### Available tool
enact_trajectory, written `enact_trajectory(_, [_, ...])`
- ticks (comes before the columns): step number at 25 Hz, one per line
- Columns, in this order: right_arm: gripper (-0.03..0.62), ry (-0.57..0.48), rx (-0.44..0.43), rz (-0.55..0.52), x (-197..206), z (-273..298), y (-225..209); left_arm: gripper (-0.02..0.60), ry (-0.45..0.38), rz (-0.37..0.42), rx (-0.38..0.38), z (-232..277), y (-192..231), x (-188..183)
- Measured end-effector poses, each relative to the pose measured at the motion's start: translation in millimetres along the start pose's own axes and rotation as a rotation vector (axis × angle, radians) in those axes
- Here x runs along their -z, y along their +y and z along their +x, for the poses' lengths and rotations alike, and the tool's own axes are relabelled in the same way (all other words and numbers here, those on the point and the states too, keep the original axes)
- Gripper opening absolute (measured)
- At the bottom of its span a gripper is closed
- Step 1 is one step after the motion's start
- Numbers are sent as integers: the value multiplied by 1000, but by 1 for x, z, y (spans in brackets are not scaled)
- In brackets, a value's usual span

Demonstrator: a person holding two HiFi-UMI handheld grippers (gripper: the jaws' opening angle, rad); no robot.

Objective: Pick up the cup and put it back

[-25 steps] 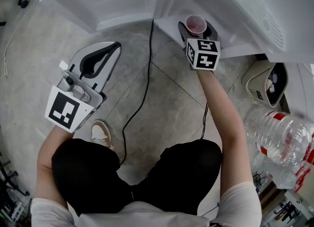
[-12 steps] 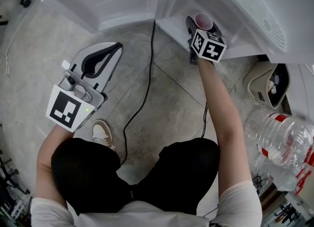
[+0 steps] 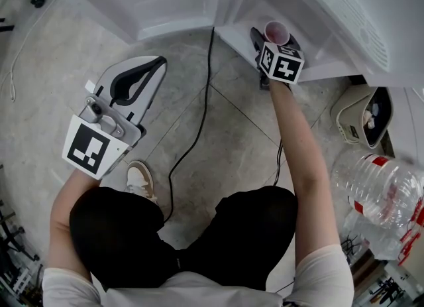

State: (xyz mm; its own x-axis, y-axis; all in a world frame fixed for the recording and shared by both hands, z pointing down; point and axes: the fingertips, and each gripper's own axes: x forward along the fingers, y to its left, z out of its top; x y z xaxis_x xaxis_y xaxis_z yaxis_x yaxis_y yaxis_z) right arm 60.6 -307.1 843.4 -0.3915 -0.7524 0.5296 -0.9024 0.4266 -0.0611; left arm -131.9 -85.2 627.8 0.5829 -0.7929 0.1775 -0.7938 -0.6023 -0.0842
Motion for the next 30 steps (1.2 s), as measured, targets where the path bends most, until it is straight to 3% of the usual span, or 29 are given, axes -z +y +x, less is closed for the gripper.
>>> enact_trajectory(6, [396, 18, 5, 30, 6, -8, -3, 23, -14, -4, 3, -2, -1, -3])
enact_trajectory(16, [396, 49, -72, 25, 30, -40, 24, 23, -102, -24, 26, -4, -9, -21])
enact_trajectory(26, [394, 56, -125, 66, 37, -67, 28, 23, -79, -18, 35, 5, -19, -18])
enact_trajectory(30, [362, 57, -157, 20, 41, -81, 35, 23, -84, -15, 41, 10, -22, -17])
